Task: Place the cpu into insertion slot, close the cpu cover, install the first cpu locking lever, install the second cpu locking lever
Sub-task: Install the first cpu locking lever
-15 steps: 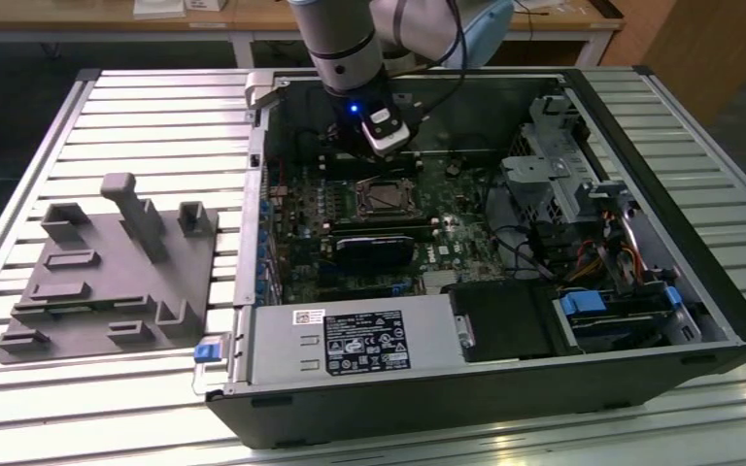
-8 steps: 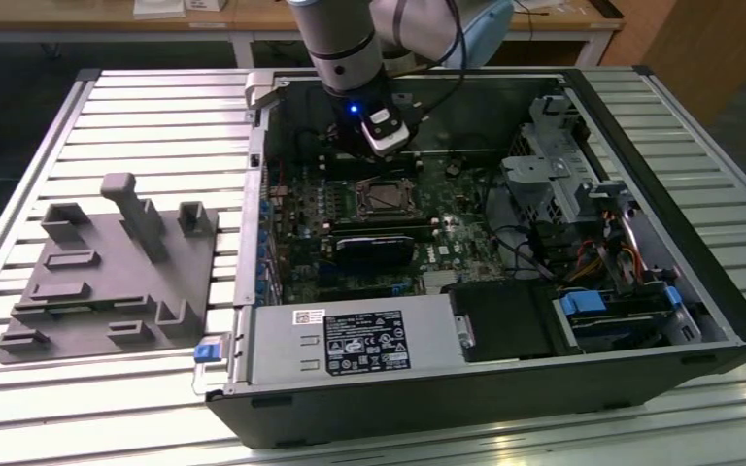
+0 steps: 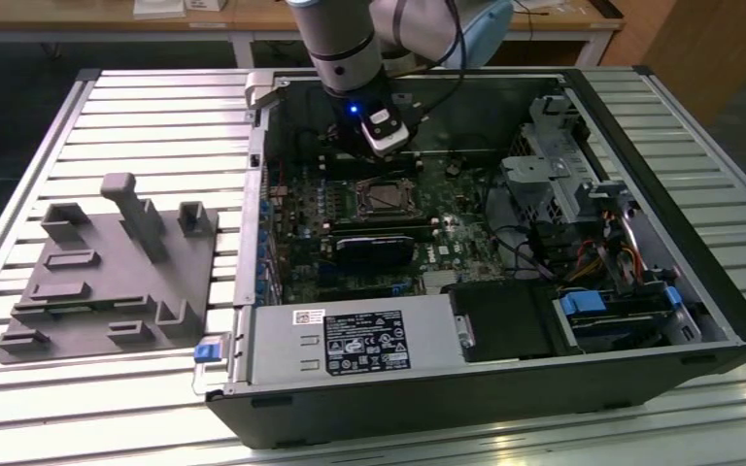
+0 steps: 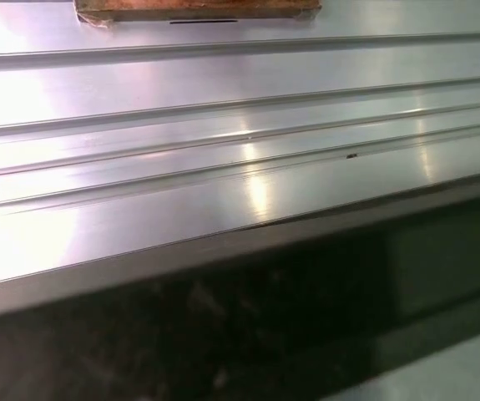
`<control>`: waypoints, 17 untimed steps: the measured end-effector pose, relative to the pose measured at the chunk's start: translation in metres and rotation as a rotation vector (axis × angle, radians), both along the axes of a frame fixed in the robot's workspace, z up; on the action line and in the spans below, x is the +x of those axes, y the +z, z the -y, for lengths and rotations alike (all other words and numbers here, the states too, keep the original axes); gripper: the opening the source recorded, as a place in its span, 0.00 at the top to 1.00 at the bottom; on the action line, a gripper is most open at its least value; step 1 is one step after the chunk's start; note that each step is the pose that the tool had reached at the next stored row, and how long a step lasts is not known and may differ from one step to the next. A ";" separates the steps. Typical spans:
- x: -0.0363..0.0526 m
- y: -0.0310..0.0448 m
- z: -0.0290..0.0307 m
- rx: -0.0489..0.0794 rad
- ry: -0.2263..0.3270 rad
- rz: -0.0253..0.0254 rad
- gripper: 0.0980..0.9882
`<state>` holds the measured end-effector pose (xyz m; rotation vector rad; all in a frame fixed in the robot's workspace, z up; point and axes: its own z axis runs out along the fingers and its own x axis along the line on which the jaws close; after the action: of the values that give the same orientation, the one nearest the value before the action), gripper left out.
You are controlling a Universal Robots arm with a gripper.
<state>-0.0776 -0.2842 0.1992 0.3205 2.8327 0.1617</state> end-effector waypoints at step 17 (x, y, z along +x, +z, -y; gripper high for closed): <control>0.0034 -0.0064 0.0001 -0.001 0.000 -0.0001 0.99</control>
<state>-0.0741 -0.2843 0.1928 0.3205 2.8328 0.1604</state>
